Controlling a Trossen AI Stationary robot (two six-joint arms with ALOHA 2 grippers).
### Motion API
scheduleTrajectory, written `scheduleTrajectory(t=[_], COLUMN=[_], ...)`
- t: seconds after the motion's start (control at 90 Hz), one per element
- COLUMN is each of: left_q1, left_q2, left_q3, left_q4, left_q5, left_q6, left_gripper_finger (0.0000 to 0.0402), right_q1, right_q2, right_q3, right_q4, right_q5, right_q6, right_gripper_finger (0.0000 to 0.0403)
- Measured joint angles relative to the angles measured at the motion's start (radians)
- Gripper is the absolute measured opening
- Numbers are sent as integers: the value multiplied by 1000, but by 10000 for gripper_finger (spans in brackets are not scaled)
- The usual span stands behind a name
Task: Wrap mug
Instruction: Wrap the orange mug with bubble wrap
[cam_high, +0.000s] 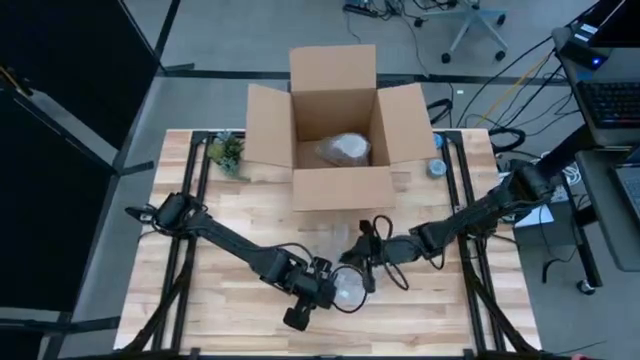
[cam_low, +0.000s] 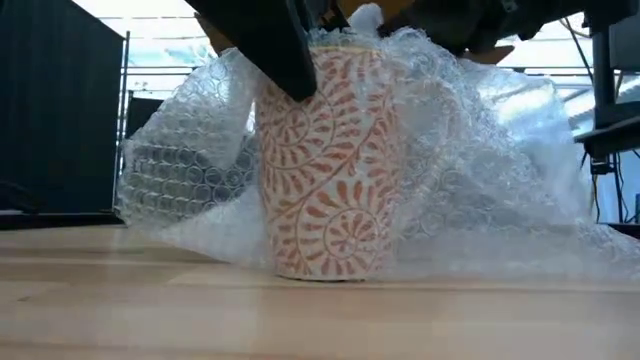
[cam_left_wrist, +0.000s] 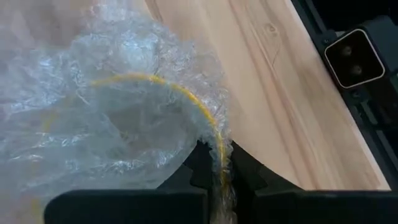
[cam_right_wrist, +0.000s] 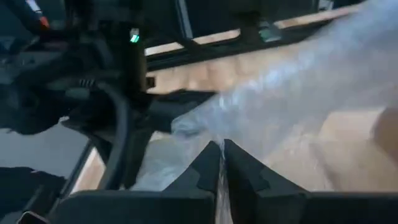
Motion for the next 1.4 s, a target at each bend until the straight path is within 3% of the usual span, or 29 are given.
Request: scheduleTrajectory(t=[0.244, 0.7, 1.122, 1.4], left_q1=[0, 1, -3, -22], left_q2=[0, 1, 8, 0], left_q3=[0, 8, 65, 163], left_q4=[9, 7, -69, -192], left_q5=[-4, -11, 12, -53], left_q6=[0, -1, 1, -3], left_gripper_finger=[10, 17, 146, 162], right_q1=[21, 34, 36, 38], right_q2=[119, 249, 250, 251], right_q3=[17, 159, 158, 158], right_q4=[126, 26, 19, 23], right_q5=[-44, -148, -144, -156], right_q6=[7, -57, -69, -86], right_gripper_finger=[0, 1, 90, 112])
